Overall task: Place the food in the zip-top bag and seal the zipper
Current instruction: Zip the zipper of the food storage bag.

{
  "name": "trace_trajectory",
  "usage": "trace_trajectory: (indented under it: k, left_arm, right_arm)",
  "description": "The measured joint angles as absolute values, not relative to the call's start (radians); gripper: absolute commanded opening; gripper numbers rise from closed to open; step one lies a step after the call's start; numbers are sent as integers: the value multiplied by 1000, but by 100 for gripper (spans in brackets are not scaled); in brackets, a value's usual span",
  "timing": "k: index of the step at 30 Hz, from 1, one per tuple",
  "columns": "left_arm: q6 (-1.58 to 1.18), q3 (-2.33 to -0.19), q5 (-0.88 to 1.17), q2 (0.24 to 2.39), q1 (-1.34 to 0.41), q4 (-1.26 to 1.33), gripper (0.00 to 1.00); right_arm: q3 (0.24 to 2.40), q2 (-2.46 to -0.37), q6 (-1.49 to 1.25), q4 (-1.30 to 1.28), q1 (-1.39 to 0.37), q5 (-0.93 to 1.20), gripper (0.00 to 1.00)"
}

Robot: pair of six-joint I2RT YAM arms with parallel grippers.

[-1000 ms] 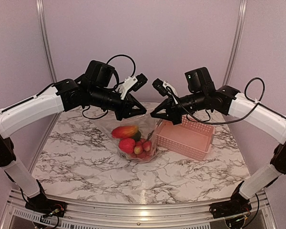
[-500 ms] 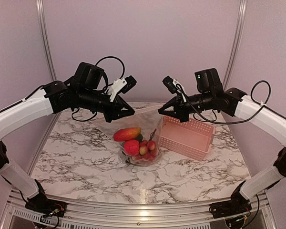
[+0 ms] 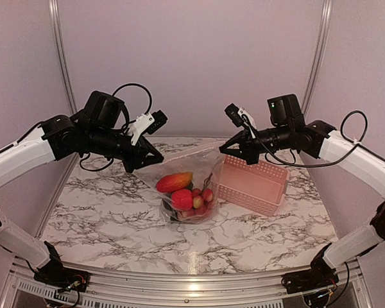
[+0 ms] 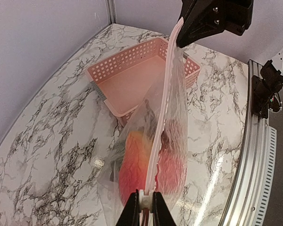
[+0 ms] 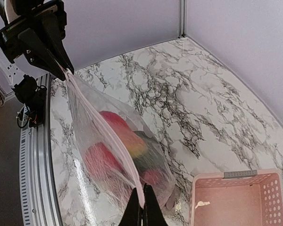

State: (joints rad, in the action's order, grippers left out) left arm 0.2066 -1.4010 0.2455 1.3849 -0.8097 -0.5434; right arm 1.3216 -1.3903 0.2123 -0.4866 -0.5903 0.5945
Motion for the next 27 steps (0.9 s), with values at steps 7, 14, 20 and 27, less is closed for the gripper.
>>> trace_trajectory:
  k: [7,14,20,27]
  left_arm:
    - [210,-1343,217,1316,-797,-566,0]
    - [215,-1277,191,1242,-778,-587,0]
    - [228,-1251,165,1218,-767,-603,0]
    - [233,-1240,143,1213,-757,-612,0]
  right_arm:
    - [1322,-1391,210,-487,-590,588,0]
    - [1322,-1394,205,-486,-590,581,0]
    - [1322,-1402,202,-487,-590,572,0]
    - [1322,-1410,202,-487,-590,562,0]
